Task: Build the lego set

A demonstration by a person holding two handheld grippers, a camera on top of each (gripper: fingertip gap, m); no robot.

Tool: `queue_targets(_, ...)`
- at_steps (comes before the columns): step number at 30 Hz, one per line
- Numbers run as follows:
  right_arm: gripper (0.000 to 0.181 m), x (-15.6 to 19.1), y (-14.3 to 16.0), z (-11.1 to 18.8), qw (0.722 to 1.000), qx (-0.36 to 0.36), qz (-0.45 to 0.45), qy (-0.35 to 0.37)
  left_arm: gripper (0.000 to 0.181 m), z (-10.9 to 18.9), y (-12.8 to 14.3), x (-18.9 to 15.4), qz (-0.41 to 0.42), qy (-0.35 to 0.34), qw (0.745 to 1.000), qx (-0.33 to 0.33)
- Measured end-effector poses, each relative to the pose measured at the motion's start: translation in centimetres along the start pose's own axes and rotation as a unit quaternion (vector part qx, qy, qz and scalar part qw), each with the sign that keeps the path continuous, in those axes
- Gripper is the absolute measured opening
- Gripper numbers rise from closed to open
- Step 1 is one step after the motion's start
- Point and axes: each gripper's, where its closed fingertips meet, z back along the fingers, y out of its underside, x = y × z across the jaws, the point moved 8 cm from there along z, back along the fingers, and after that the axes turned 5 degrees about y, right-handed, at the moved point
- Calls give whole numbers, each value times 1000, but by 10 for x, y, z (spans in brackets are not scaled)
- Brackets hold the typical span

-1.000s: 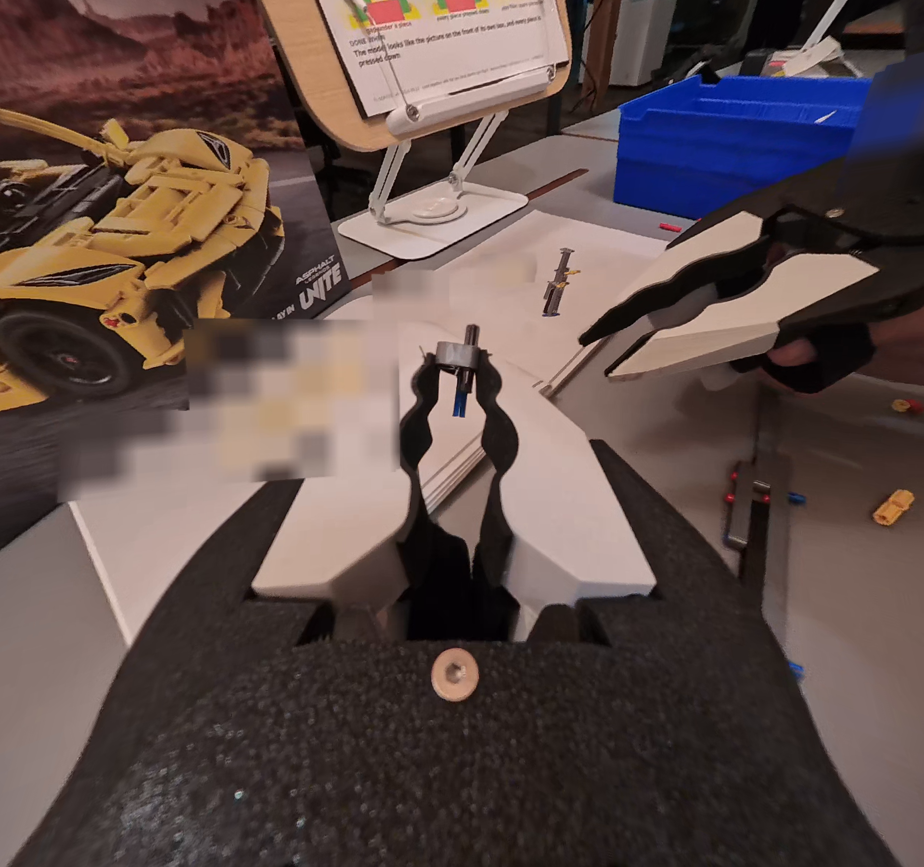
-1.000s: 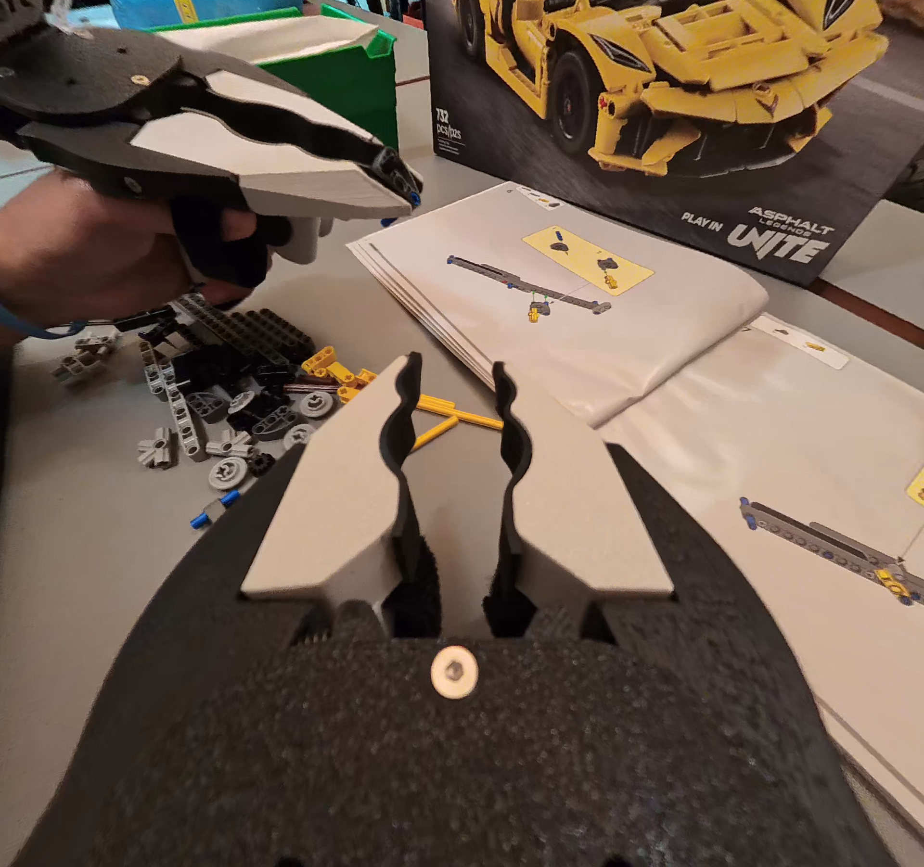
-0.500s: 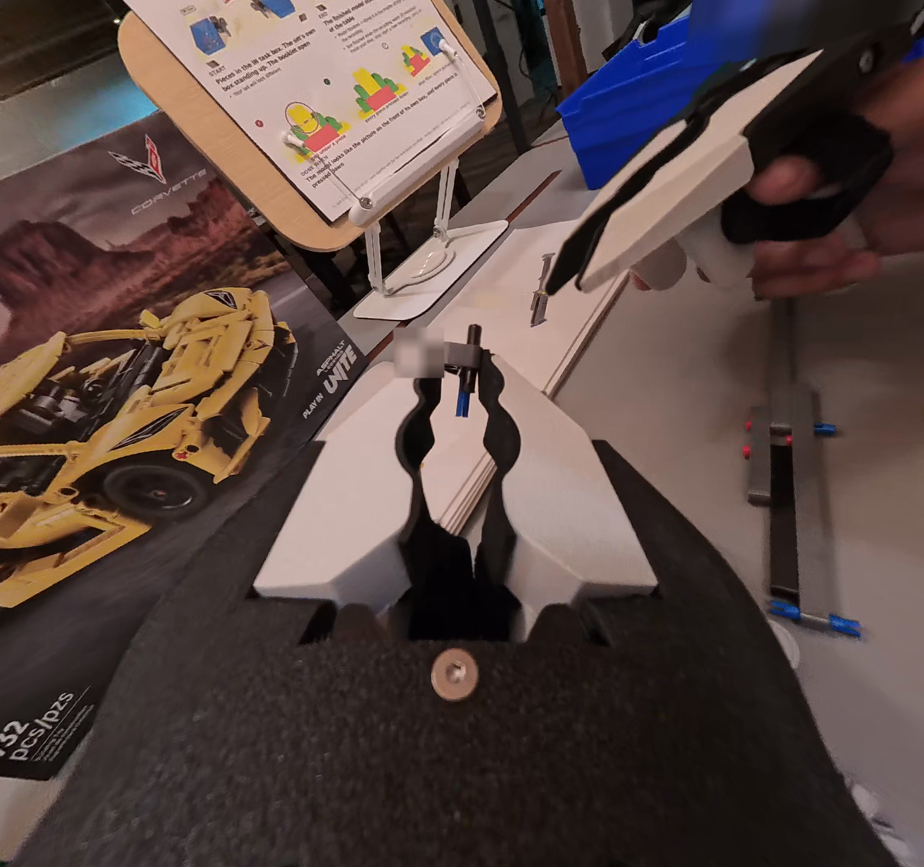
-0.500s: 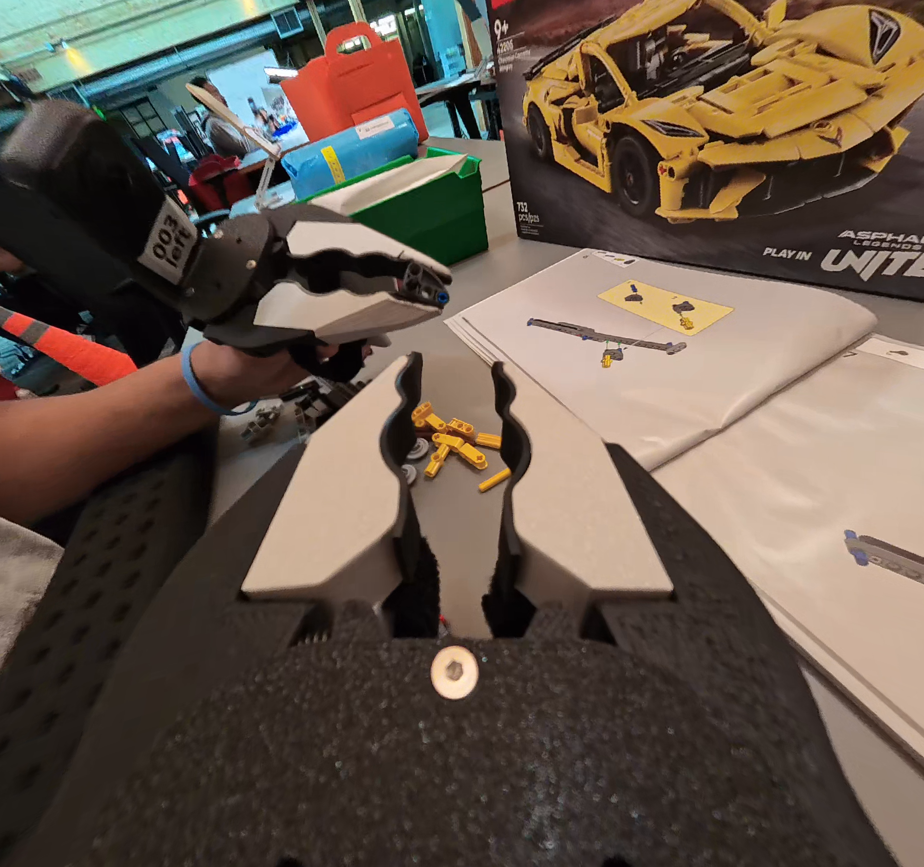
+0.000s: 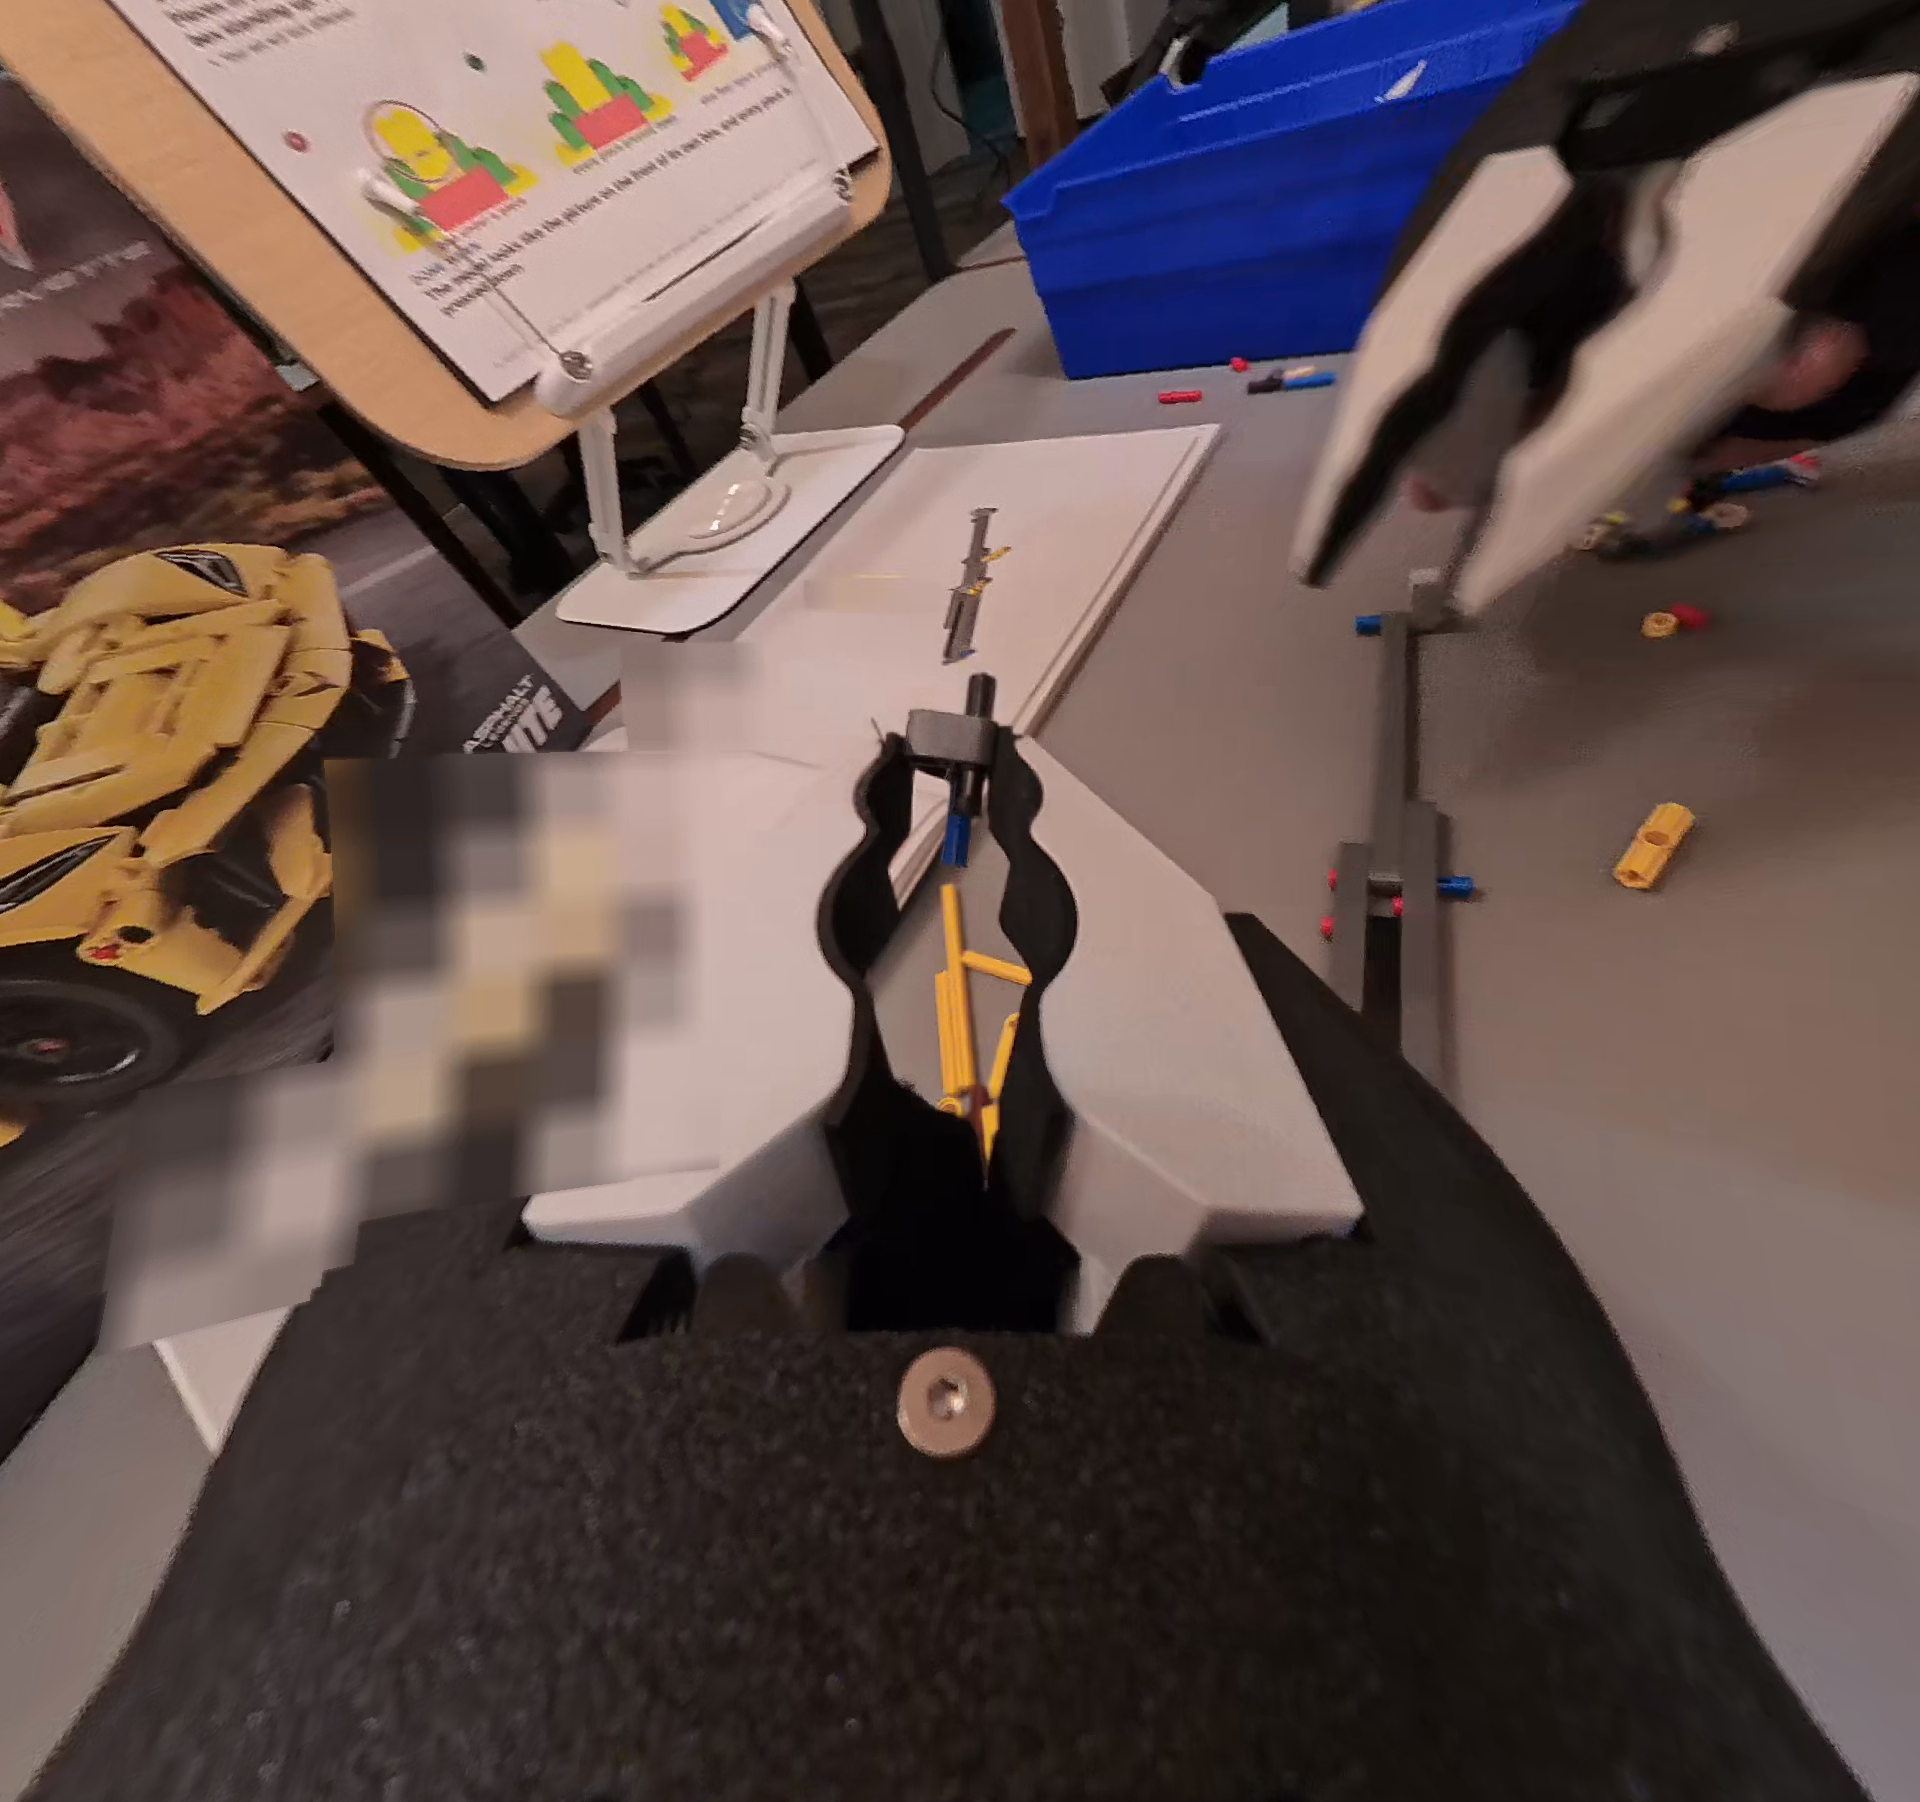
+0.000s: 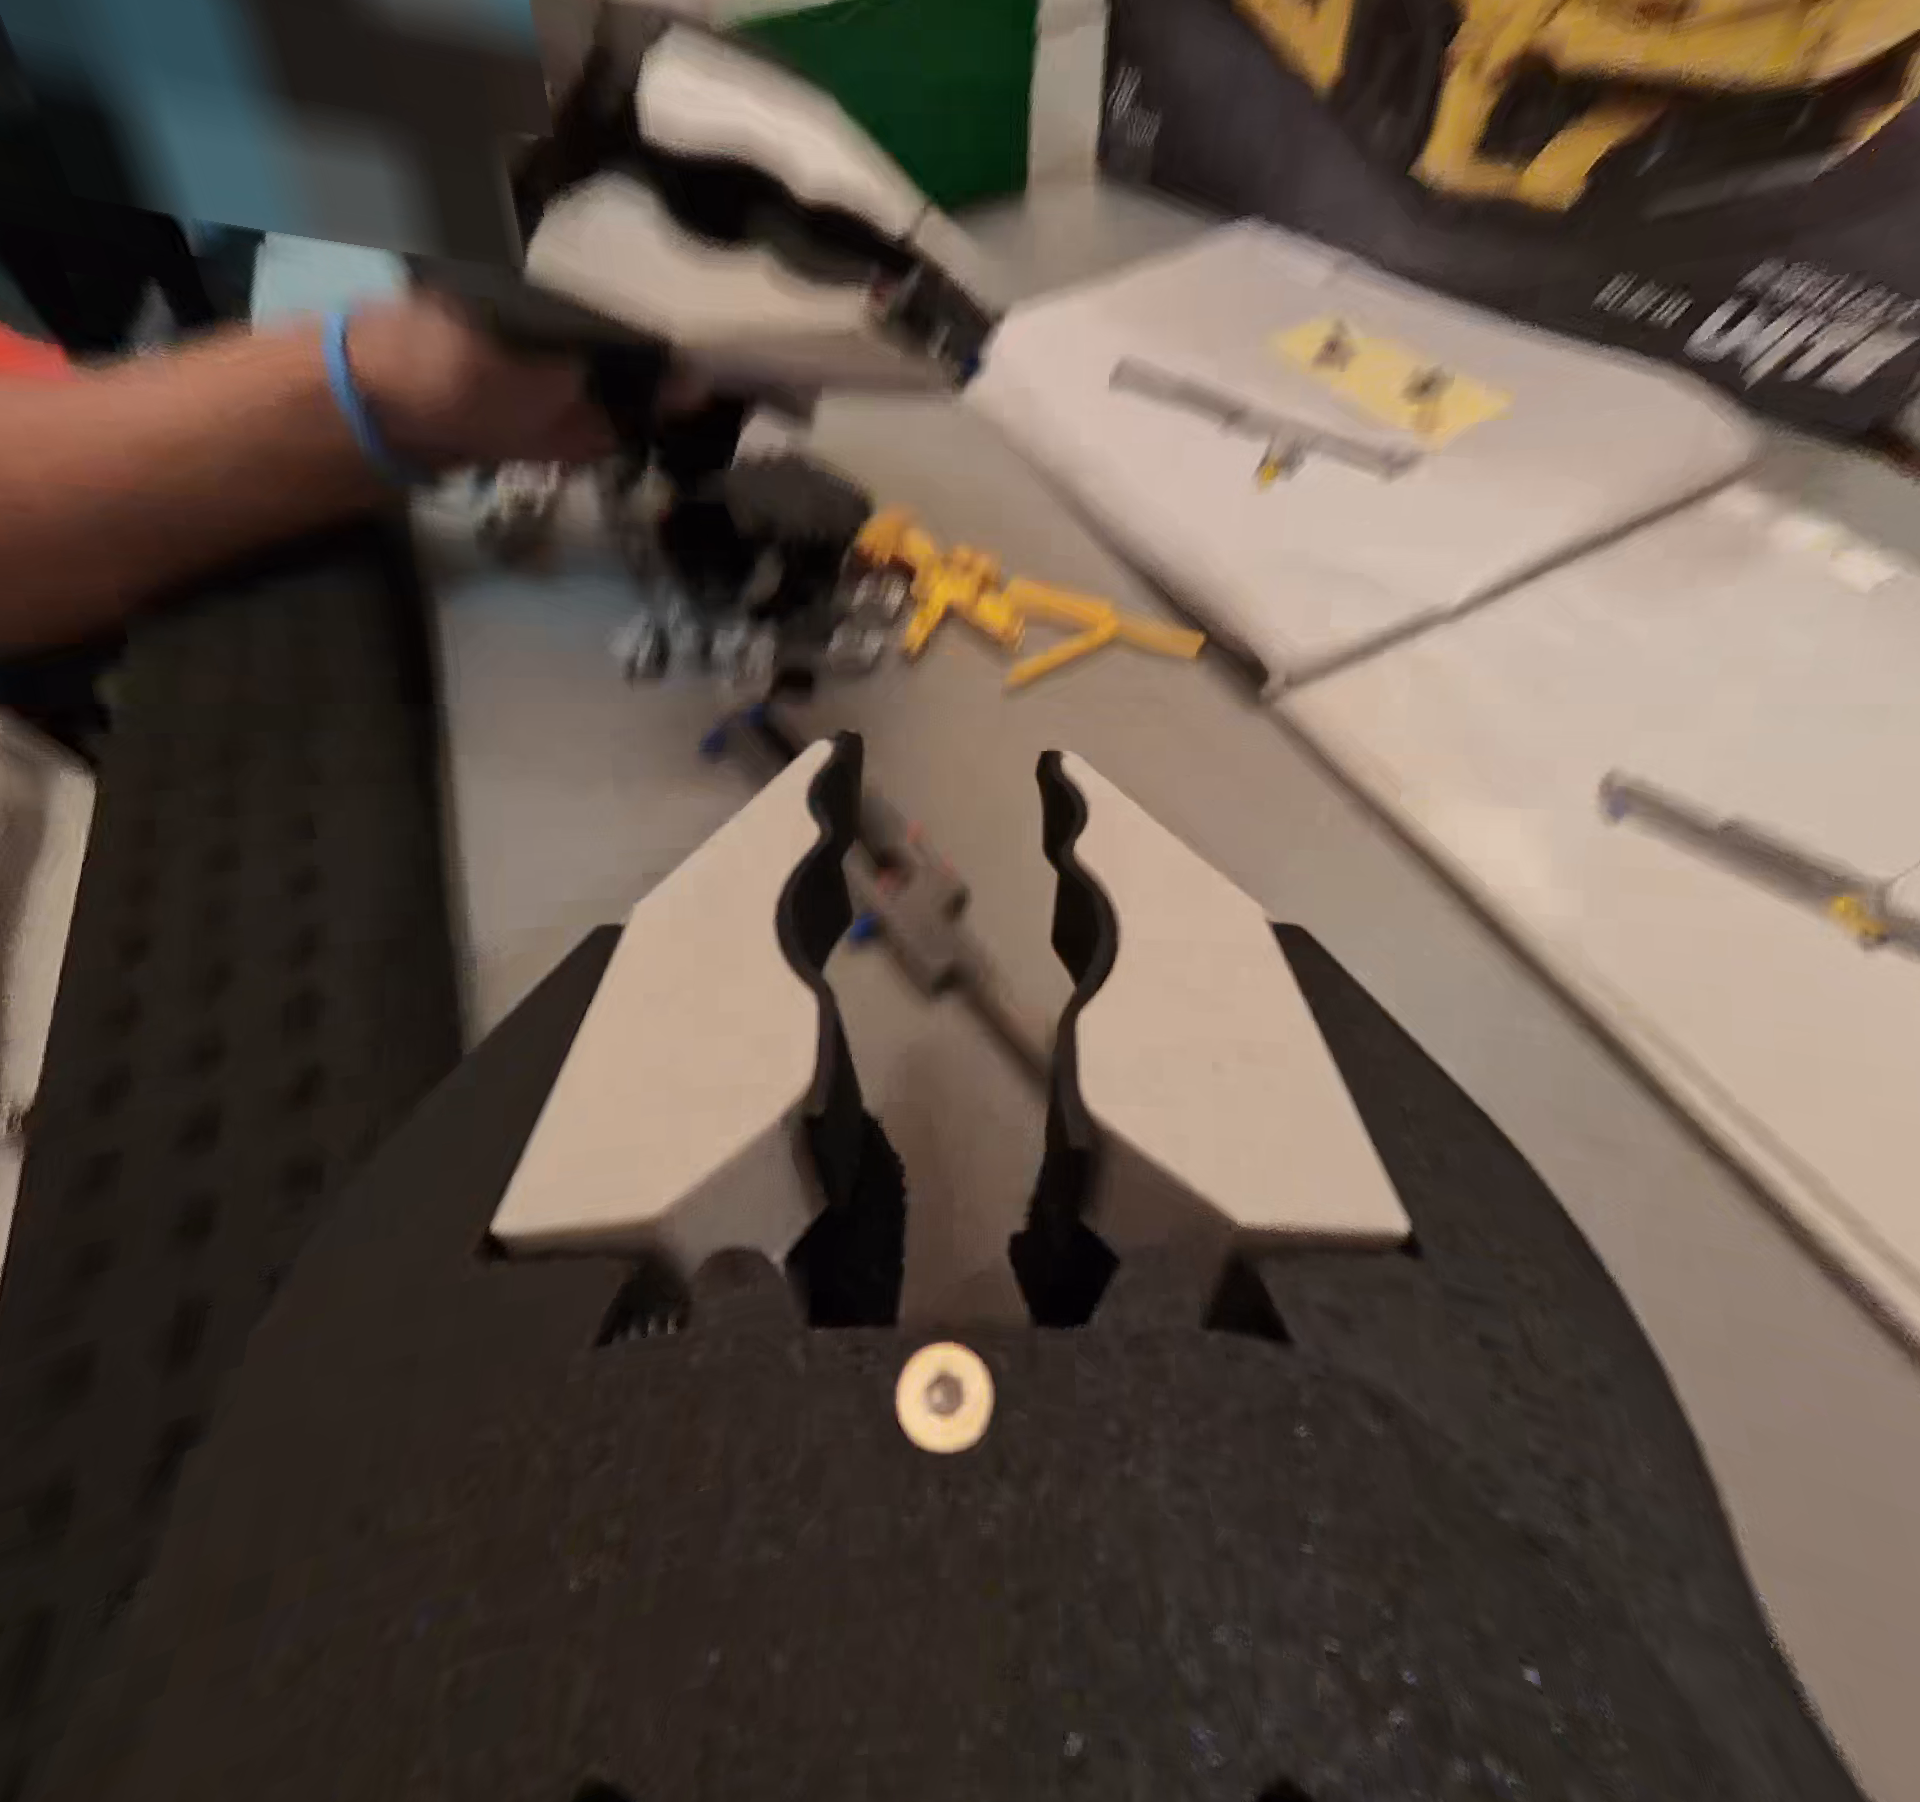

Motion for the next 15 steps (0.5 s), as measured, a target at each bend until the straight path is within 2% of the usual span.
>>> queue_targets(2, 33, 22, 27, 9, 997, 74, 24, -14, 13, -3, 0, -5, -7, 11, 1000, 8)
queue_targets(5, 28, 46, 54, 17, 990, 121, 67, 5, 13, -8, 2, -11, -27, 17, 999, 26)
queue_targets(8, 23, 56, 58, 17, 991, 107, 78, 10, 13, -11, 3, -18, -31, 37, 998, 32)
queue_targets(15, 20, 53, 67, 2, 984, 148, 99, 18, 13, -14, 4, -28, -48, 63, 996, 41)
